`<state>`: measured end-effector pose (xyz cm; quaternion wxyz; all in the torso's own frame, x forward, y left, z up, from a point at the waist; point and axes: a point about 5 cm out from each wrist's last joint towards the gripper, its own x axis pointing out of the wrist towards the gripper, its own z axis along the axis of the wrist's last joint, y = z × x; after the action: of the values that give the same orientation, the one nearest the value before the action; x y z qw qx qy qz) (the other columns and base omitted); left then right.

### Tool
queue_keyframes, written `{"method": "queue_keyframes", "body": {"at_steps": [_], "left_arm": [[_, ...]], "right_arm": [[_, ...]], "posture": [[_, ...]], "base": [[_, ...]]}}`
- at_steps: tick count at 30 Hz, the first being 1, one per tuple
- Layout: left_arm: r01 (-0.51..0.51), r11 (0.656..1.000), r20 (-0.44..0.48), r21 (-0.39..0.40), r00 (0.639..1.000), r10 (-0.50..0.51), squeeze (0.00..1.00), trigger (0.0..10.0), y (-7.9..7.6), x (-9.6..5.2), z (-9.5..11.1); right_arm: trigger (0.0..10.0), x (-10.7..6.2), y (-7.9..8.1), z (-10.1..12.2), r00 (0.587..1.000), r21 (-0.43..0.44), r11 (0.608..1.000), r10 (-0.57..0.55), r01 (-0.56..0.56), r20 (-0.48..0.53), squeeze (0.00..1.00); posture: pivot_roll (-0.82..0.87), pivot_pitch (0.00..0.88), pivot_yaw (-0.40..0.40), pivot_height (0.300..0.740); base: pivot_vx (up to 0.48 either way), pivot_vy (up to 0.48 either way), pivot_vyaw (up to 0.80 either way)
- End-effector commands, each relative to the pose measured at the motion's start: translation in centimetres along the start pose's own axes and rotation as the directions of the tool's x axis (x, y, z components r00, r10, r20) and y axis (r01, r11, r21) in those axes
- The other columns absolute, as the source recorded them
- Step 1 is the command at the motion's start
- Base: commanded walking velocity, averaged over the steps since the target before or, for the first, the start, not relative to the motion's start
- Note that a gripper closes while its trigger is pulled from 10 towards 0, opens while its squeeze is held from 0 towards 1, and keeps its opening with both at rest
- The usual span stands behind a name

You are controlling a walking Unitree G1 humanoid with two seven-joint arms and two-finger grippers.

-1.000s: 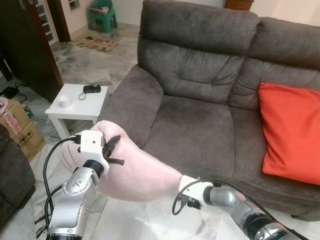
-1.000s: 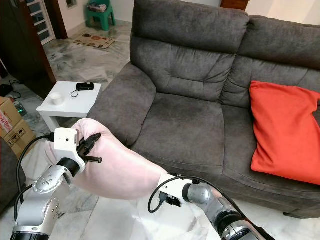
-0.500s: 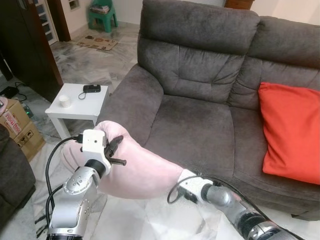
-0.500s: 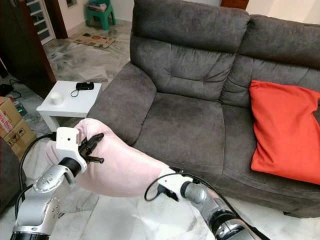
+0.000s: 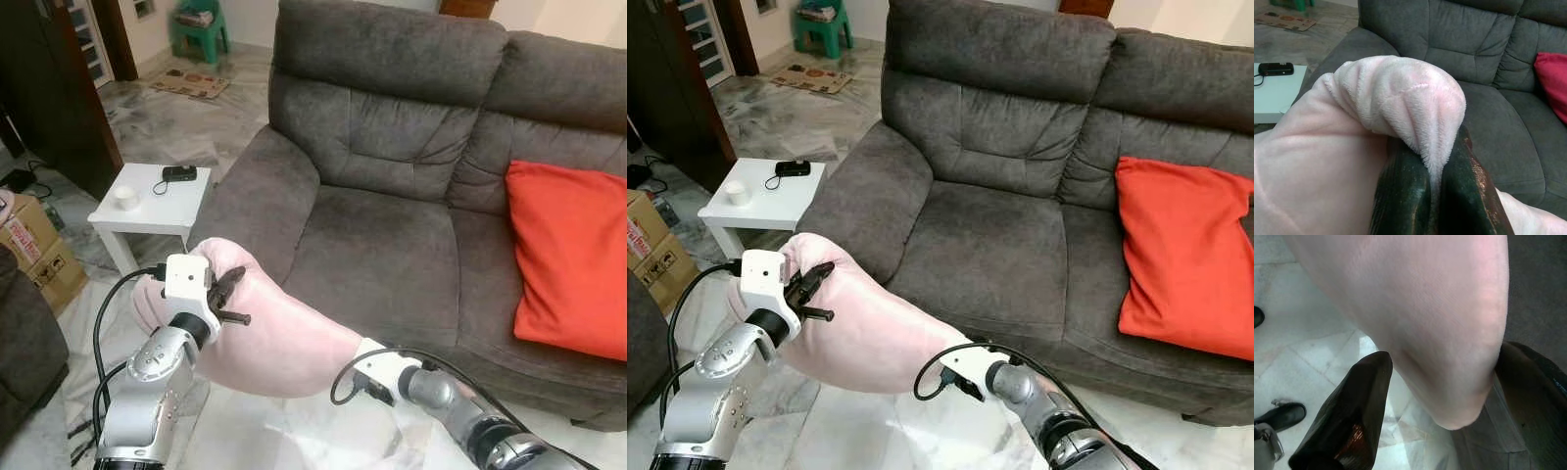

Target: Move the pillow to the sofa from floor

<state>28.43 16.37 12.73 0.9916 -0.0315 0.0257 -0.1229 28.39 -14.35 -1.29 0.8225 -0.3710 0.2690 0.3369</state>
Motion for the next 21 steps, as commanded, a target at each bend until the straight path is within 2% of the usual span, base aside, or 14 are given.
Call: {"method": "queue_keyframes", "body": {"at_steps": [1, 4, 5, 6, 7, 8, 21], "left_arm": [[0.053, 0.999, 0.139, 0.012, 0.989, -0.054, 0.00, 10.0, -1.0, 0.2, 3.2], [0.053, 0.999, 0.139, 0.011, 0.989, -0.054, 0.00, 10.0, -1.0, 0.2, 3.3], [0.053, 0.999, 0.140, 0.011, 0.989, -0.054, 0.00, 10.0, -1.0, 0.2, 3.3], [0.054, 0.998, 0.140, 0.011, 0.989, -0.055, 0.00, 10.0, -1.0, 0.2, 3.3], [0.054, 0.998, 0.141, 0.011, 0.989, -0.055, 0.00, 10.0, -1.0, 0.2, 3.3], [0.055, 0.998, 0.142, 0.011, 0.988, -0.056, 0.00, 10.0, -1.0, 0.2, 3.4], [0.072, 0.997, 0.149, -0.007, 0.986, -0.070, 0.00, 10.0, -1.4, 0.4, 3.6]], "right_arm": [[10.0, 0.0, 0.6, -0.7, 0.999, 0.008, 1.000, 0.015, -0.014, -0.030, 0.00], [10.0, 0.0, 0.9, -0.7, 0.999, 0.013, 1.000, 0.023, -0.022, -0.033, 0.00], [9.1, 0.0, 0.9, -0.8, 0.999, 0.016, 1.000, 0.023, -0.022, -0.033, 0.00], [0.8, 0.0, 0.9, -0.8, 0.999, 0.025, 1.000, 0.018, -0.017, -0.033, 0.00], [0.8, 0.0, 0.9, -0.8, 0.999, 0.030, 0.999, 0.015, -0.014, -0.033, 0.00], [0.0, 0.0, 1.0, -0.9, 0.999, 0.039, 0.999, 0.016, -0.015, -0.035, 0.00], [0.0, 0.0, 2.8, -2.1, 0.994, 0.080, 0.997, 0.022, -0.013, -0.103, 0.00]], "posture": [[0.16, 0.000, -0.074, 0.740], [0.16, 0.000, -0.073, 0.740], [0.16, 0.000, -0.074, 0.740], [0.16, 0.000, -0.074, 0.740], [0.16, 0.000, -0.074, 0.740], [0.16, 0.000, -0.073, 0.740], [0.17, 0.000, -0.073, 0.740]], "base": [[0.000, 0.000, 0.00], [0.000, 0.000, 0.00], [0.000, 0.000, 0.00], [0.000, 0.000, 0.00], [0.000, 0.000, 0.00], [0.000, 0.000, 0.00], [0.000, 0.000, 0.00]]}}
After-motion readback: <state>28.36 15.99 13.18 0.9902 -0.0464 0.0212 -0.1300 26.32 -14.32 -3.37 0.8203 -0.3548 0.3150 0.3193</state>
